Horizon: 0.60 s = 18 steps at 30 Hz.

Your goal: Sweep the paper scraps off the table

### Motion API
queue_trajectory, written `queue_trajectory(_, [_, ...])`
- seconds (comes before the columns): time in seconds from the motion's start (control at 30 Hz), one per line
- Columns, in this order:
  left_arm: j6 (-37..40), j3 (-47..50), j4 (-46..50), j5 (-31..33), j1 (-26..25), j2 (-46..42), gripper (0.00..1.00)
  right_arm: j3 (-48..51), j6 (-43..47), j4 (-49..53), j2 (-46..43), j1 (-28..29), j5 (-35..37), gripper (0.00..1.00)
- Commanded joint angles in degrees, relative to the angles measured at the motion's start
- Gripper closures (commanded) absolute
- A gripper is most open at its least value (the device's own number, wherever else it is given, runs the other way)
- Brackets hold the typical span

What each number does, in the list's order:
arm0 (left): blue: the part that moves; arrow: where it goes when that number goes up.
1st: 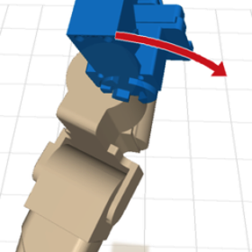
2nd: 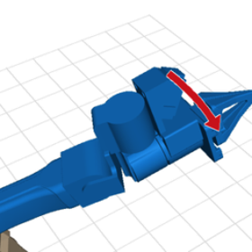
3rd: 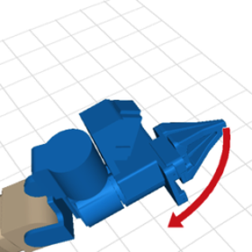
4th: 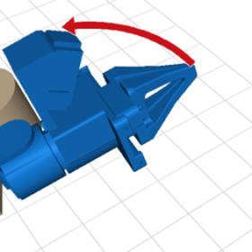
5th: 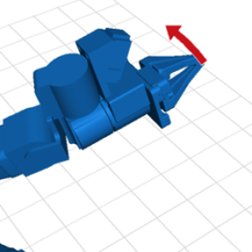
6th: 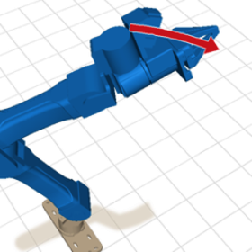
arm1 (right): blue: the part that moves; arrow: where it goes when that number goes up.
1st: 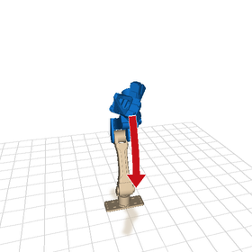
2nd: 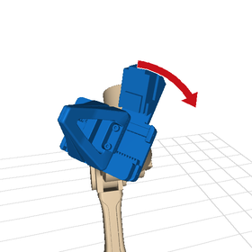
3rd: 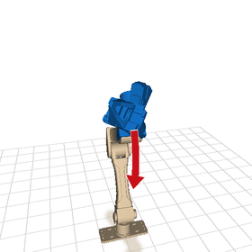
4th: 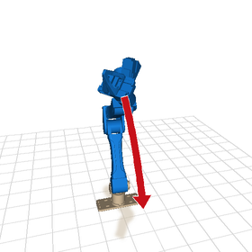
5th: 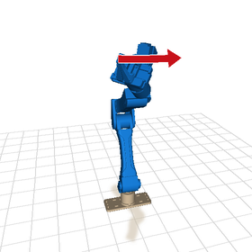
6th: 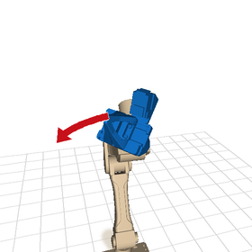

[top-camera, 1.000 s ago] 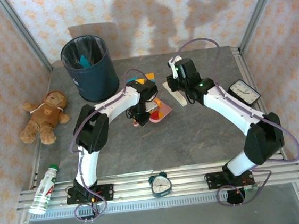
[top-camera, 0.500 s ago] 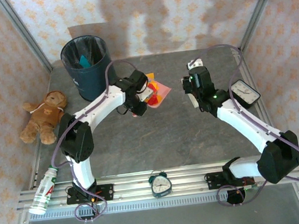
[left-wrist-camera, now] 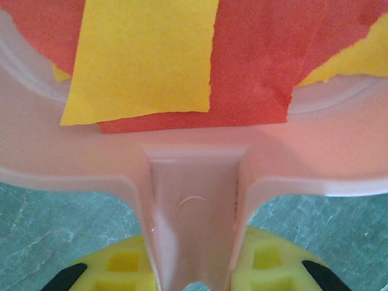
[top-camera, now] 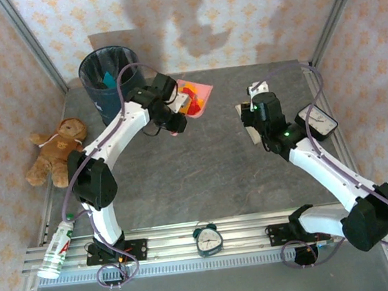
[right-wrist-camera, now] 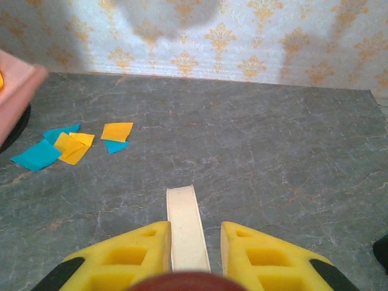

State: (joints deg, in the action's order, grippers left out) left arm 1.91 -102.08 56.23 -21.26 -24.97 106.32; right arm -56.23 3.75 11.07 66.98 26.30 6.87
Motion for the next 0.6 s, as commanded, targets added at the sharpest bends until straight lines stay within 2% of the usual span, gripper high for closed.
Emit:
queue_trajectory(0.0, [-1.9, -4.5, 1.1, -1.7, 1.1, -3.2, 1.0, 0.0, -0.9, -1.5, -1.7, 0.0, -1.4, 1.0])
queue_trajectory(0.57, [-10.2, -16.1, 0.1, -7.8, 10.3, -3.8, 1.0, -0.1, -1.9, -1.4, -1.7, 0.0, -2.9, 1.0])
